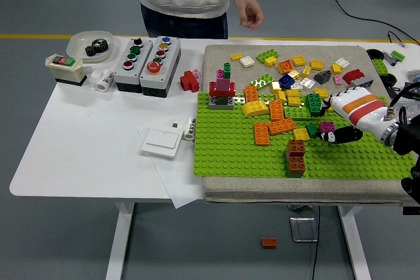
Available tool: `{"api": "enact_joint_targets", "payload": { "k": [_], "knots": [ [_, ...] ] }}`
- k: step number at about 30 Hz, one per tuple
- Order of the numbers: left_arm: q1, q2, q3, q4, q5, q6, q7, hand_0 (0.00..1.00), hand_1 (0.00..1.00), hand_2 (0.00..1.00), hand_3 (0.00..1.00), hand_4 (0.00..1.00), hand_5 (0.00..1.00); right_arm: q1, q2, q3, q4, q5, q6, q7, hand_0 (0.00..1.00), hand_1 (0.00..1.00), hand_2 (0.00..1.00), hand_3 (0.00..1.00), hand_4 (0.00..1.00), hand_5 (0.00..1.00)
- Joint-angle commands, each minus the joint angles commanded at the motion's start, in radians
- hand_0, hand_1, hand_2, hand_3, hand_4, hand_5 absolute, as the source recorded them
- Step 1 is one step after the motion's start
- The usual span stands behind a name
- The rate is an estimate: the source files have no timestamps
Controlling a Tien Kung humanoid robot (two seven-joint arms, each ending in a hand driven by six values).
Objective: Pick up the brick,pile it on top of brick,press brick,pick up the brick,pile it on top of brick,press brick
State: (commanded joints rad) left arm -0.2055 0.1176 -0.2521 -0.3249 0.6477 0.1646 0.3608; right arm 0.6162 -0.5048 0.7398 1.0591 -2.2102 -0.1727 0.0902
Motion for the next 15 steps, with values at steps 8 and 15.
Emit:
{"api": "enact_joint_targets", "payload": {
  "k": [8, 15],
  "knots": [
    [0.001, -0.001, -0.002, 0.000, 0.001, -0.002, 0.000, 0.865, 0.816, 0.815, 0.617, 0.710, 0.675, 0.009, 0.014, -0.015, -0.049, 0.015, -0.003, 0.000, 0.551, 0.543, 0.588, 0.599, 0.854, 0.522],
    [0.004, -0.001, -0.004, 0.000, 0.006, -0.004, 0.001, 0.866, 0.817, 0.815, 0.617, 0.710, 0.676, 0.017, 0.022, -0.026, -0.077, 0.022, -0.005, 0.003, 0.550, 0.540, 0.585, 0.602, 0.858, 0.513]
  ]
}}
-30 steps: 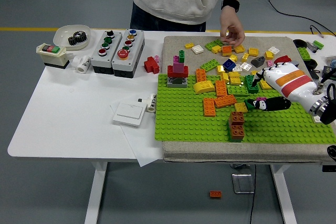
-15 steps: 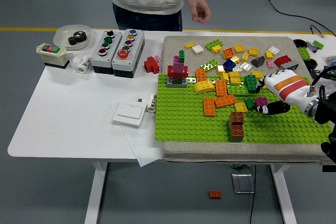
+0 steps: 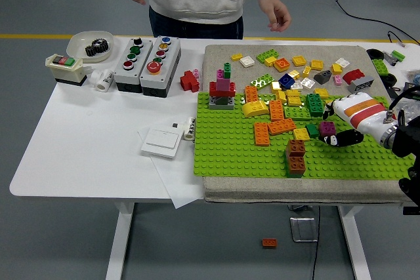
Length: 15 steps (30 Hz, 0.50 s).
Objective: Pick up the brick,pile it on top of brick,press brick,pick up the brick,pile it on top of brick,press brick
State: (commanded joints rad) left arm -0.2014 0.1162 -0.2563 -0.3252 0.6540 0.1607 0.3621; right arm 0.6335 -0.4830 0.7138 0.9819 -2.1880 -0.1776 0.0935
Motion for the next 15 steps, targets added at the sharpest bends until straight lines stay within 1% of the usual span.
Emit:
{"api": "enact_joint_targets", "payload": {
  "k": [2, 15],
  "knots": [
    [0.000, 0.000, 0.000, 0.000, 0.001, -0.001, 0.000, 0.864, 0.817, 0.816, 0.618, 0.708, 0.674, 0.003, 0.004, 0.000, -0.013, 0.003, 0.000, 0.000, 0.546, 0.539, 0.586, 0.604, 0.863, 0.500],
    [0.002, 0.001, -0.004, -0.001, 0.009, -0.001, 0.003, 0.867, 0.818, 0.817, 0.617, 0.708, 0.674, 0.020, 0.024, -0.003, -0.067, 0.018, 0.004, 0.001, 0.534, 0.524, 0.575, 0.607, 0.862, 0.500]
  ]
}}
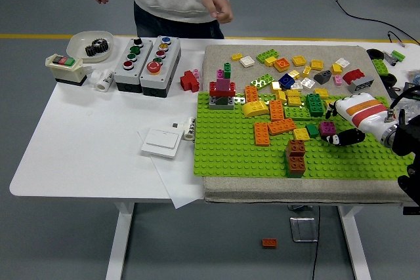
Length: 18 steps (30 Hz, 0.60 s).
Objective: Pick up the brick,pile it on top of brick,press brick,pick up the brick,pile it on top of brick,press brick
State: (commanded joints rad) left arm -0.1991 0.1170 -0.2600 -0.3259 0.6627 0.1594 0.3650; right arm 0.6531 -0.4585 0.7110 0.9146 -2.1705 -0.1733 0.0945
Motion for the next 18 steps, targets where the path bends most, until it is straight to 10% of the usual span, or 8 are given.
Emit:
{"api": "enact_joint_targets", "payload": {
  "k": [18],
  "knots": [
    [-0.008, 0.001, 0.003, -0.001, -0.001, 0.003, -0.002, 0.867, 0.818, 0.818, 0.617, 0.707, 0.674, 0.012, 0.000, 0.001, -0.029, 0.002, 0.002, 0.006, 0.522, 0.508, 0.561, 0.599, 0.858, 0.499]
  ]
}}
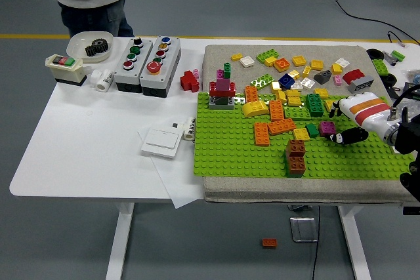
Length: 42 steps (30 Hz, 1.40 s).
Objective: Pick up the brick,pile it on top of brick,press brick,pick up the brick,pile it on top of brick,press brick
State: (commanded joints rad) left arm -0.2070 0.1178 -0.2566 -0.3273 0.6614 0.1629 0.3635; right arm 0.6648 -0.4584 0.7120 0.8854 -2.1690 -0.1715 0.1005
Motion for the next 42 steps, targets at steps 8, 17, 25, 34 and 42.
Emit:
{"api": "enact_joint_targets", "payload": {
  "k": [8, 17, 25, 34, 42],
  "knots": [
    [-0.002, -0.001, 0.001, 0.001, -0.004, 0.001, -0.001, 0.868, 0.818, 0.818, 0.617, 0.706, 0.673, -0.023, -0.009, 0.029, 0.047, -0.009, 0.022, -0.006, 0.522, 0.509, 0.564, 0.600, 0.857, 0.499],
    [-0.001, -0.004, 0.000, 0.002, -0.007, 0.002, 0.000, 0.871, 0.817, 0.816, 0.617, 0.707, 0.673, -0.100, -0.046, 0.182, 0.222, 0.213, 0.011, -0.019, 0.662, 0.636, 0.709, 0.683, 0.890, 0.527],
    [0.001, -0.004, -0.007, 0.005, 0.006, 0.001, 0.005, 0.871, 0.817, 0.815, 0.617, 0.707, 0.673, -0.124, -0.057, 0.240, 0.239, 0.546, -0.011, 0.004, 0.753, 0.742, 0.790, 0.806, 0.940, 0.622],
    [0.004, -0.006, -0.010, 0.006, 0.006, 0.003, 0.005, 0.872, 0.816, 0.815, 0.617, 0.707, 0.673, -0.152, -0.046, 0.275, 0.193, 0.923, 0.011, 0.043, 0.809, 0.789, 0.829, 0.839, 0.993, 0.743],
    [0.002, -0.007, -0.007, 0.006, 0.004, 0.006, 0.005, 0.874, 0.818, 0.817, 0.615, 0.707, 0.674, -0.167, -0.045, 0.300, 0.162, 1.261, 0.072, 0.105, 0.860, 0.816, 0.845, 0.853, 0.998, 0.916]
  ]
}}
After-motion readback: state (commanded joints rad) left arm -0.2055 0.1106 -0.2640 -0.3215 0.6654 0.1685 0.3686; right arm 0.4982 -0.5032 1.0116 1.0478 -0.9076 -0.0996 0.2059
